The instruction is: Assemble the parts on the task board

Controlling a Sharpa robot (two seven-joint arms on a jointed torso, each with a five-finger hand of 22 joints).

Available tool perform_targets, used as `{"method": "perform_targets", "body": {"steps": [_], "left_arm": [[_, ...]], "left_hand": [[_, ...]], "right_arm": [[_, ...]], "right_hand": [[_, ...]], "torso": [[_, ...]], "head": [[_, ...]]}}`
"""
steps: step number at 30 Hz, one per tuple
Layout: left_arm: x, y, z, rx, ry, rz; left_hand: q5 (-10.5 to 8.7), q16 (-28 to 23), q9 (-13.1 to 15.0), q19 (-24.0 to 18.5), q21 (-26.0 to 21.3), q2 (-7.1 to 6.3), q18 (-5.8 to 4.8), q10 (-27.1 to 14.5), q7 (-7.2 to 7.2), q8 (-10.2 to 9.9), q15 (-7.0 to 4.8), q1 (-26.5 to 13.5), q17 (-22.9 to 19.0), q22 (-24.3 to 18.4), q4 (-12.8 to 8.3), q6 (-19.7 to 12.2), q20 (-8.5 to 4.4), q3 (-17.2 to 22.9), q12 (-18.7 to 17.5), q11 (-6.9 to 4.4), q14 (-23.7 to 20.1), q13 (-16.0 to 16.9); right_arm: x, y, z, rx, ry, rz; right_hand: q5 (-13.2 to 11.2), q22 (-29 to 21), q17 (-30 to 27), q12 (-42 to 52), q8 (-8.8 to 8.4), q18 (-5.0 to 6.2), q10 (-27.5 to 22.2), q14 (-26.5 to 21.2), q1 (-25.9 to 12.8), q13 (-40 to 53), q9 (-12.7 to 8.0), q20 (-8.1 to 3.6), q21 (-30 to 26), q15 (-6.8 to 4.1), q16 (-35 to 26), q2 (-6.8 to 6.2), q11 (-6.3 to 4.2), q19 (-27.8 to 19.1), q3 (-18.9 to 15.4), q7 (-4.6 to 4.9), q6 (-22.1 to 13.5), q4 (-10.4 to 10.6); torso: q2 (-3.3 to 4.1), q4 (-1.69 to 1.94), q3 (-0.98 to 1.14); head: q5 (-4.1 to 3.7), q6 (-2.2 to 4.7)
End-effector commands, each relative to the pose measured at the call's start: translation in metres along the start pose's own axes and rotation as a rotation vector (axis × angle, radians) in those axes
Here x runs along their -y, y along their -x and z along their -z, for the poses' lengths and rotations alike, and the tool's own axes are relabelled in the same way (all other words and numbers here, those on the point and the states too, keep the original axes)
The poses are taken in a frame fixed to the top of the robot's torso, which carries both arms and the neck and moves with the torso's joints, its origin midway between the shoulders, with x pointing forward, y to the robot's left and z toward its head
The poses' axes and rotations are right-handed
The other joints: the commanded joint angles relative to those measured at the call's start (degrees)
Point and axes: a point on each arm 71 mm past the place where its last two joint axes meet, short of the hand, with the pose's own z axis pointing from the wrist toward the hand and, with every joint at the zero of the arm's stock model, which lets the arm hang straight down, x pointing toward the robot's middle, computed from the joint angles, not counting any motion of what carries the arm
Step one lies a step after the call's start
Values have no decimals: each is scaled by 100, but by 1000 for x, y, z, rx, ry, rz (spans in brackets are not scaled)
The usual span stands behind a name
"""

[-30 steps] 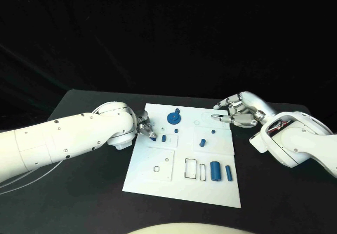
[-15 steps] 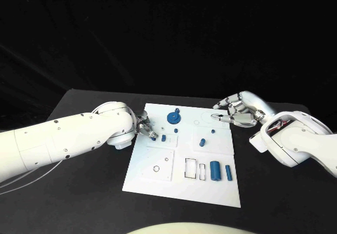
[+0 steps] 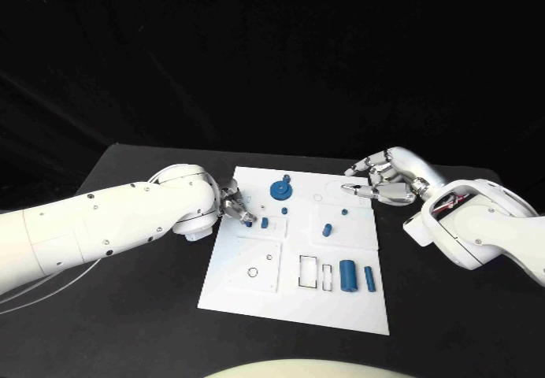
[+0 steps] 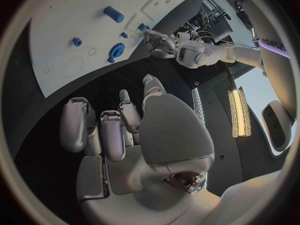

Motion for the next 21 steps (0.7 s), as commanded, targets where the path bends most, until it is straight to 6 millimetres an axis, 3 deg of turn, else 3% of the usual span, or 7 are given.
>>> {"method": "perform_targets", "body": {"steps": [1, 10, 21], "left_arm": [[-1, -3, 0, -22, 29, -6], [-3, -2, -1, -15, 34, -1], [-3, -1, 0, -3, 33, 8]], "left_hand": [[-16, 30, -17, 353, 38, 56, -89, 21, 26, 23, -38, -12, 1509, 1217, 66, 15, -35, -193, 28, -9, 602, 7], [-8, 30, -37, 359, 40, 168, -91, 18, 31, 60, -30, 38, 1509, 1224, 354, 27, -41, -918, 36, -7, 602, -2], [0, 30, -71, 355, 35, 320, -89, 13, 39, 67, -28, 57, 1509, 1221, 403, 26, -43, -1443, 46, 0, 602, -5]], "right_arm": [[-1, -1, 0, -8, 12, 8], [-1, -1, 0, -8, 12, 8], [-1, -1, 0, -8, 12, 8]], "right_hand": [[36, 406, 499, -30, 21, 115, -5, 354, -49, -12, -8, -21, -49, -47, -25, 22, -30, -14, -42, -21, 0, -4], [34, 378, 476, -40, 21, 125, -16, 348, -57, -24, -8, -21, -95, -47, -39, 21, -29, -40, -48, -20, -2, -2], [34, 358, 435, -44, 22, 133, -20, 338, -61, -29, -9, -21, -129, -46, -62, 20, -29, -59, -51, -20, -4, -1]], "torso": [[0, 0, -1], [2, 2, -2], [-1, -1, -6]], "head": [[6, 6], [1, 9], [2, 5]]}}
